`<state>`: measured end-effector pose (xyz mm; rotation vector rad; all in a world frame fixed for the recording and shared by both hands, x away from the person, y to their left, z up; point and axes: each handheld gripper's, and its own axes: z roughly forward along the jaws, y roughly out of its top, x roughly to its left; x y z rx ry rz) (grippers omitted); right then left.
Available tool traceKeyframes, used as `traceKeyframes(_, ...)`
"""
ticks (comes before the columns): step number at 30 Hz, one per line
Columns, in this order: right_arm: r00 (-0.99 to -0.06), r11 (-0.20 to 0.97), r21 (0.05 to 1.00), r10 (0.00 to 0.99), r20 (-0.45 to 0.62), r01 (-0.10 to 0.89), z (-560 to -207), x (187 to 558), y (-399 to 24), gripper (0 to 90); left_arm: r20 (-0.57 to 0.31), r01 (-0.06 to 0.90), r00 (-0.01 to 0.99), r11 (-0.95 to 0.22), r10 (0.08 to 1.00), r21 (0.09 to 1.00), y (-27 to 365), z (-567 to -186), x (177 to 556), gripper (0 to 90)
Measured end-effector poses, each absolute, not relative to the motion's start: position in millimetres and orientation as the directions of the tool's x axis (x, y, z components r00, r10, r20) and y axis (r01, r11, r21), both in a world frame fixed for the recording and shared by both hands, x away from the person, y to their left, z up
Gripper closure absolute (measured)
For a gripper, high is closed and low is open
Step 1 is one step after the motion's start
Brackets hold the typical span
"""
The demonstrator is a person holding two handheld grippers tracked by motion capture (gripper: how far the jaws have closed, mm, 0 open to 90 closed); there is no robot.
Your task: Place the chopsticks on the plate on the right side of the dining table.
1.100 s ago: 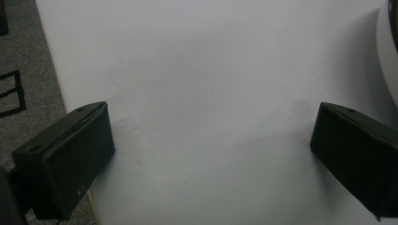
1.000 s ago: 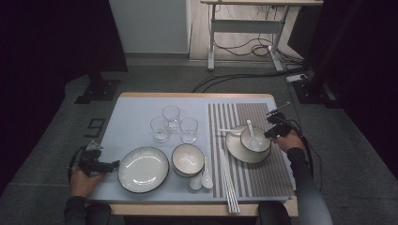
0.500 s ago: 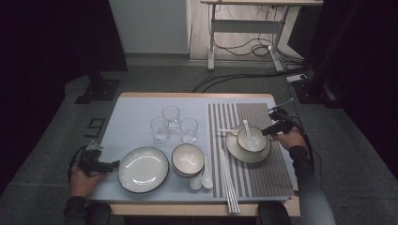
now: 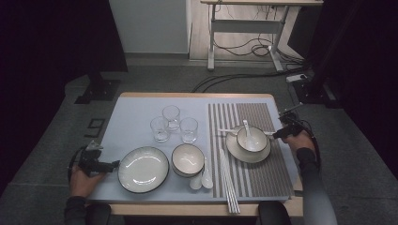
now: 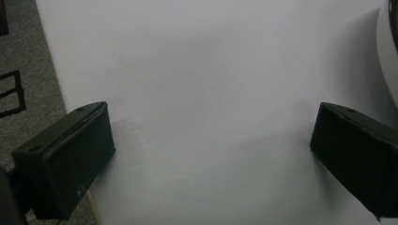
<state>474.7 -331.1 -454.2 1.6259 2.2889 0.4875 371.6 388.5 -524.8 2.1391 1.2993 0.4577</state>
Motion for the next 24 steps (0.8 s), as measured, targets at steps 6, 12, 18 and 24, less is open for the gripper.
traceKeyframes(6, -0.305, 0.289, 0.420, 0.952, -0.031, 0.860, -466, 479, -336, 44.1, -0.011, 0.683, 0.464, -0.350, 0.886, 0.641, 388, -525, 372, 0.0)
traceKeyframes(12, -0.309, 0.296, 0.404, 0.951, -0.035, 0.866, -471, 482, -336, 45.0, -0.011, 0.683, 0.464, -0.350, 0.886, 0.641, 388, -525, 372, 0.0)
traceKeyframes(18, -0.296, 0.286, 0.399, 0.955, -0.040, 0.871, -474, 484, -338, 45.5, -0.011, 0.683, 0.464, -0.350, 0.886, 0.641, 388, -525, 372, 0.0)
traceKeyframes(24, -0.279, 0.271, 0.401, 0.959, -0.039, 0.875, -477, 485, -340, 45.7, -0.011, 0.683, 0.464, -0.350, 0.886, 0.641, 388, -525, 372, 0.0)
